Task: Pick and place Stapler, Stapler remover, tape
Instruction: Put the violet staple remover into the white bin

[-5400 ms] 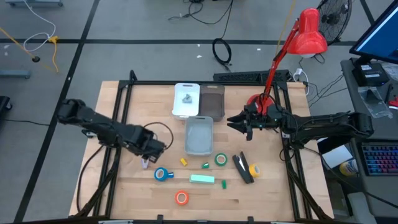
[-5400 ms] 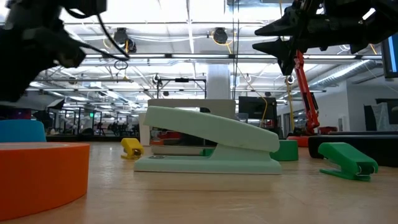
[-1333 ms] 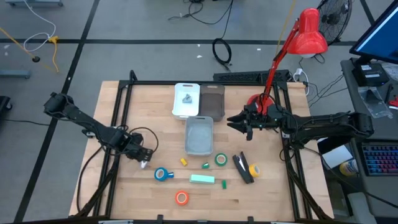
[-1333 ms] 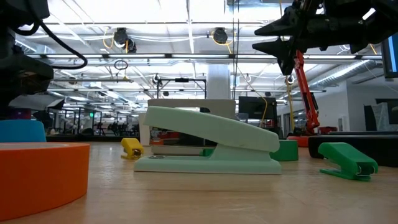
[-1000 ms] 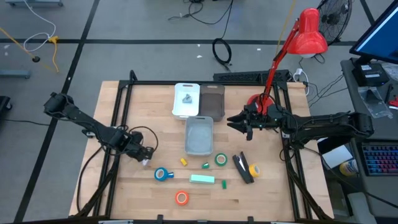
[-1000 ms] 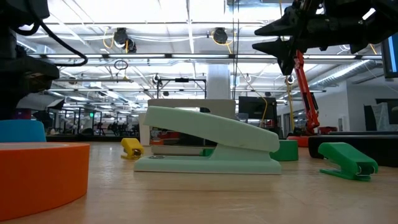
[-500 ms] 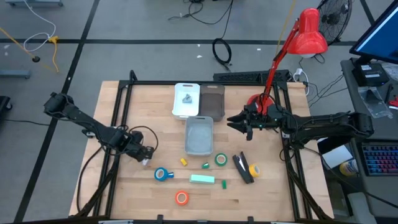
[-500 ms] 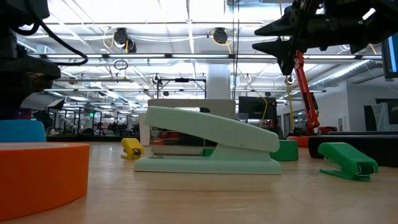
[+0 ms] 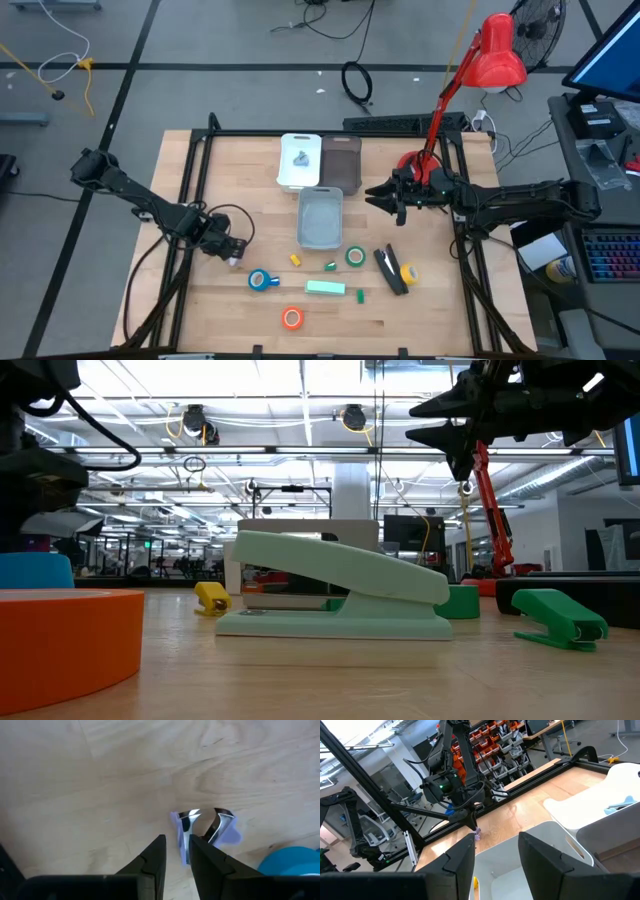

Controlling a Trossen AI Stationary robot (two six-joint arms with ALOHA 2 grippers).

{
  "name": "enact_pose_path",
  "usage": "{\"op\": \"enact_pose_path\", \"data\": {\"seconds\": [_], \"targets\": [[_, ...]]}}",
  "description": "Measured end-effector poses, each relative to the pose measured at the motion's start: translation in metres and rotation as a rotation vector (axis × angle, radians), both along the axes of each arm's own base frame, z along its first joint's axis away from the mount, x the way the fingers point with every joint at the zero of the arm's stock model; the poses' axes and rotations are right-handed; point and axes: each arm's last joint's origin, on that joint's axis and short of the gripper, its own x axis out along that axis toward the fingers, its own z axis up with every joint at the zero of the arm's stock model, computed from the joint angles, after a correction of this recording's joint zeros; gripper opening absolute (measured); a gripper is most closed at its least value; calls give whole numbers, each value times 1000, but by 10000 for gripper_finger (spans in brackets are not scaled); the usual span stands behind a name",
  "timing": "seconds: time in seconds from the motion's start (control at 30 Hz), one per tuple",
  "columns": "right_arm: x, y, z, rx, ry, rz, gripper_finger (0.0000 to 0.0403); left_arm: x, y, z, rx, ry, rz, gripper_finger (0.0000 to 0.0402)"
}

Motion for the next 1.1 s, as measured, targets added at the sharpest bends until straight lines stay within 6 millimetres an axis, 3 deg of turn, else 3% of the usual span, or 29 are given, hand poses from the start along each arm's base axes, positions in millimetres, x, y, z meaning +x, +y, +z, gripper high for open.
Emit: {"op": "enact_pose_path", "data": {"seconds": [0.7, 0.97, 1.1], "targets": [[0, 0, 0, 0, 0, 0, 146, -1, 2, 0, 38, 2, 12, 85], [0, 0, 0, 2, 0, 0, 146, -1, 2, 0, 44, -6, 9, 9], [0, 0, 0, 2, 0, 0, 146, -1, 2, 0, 45, -3, 9, 9]]}}
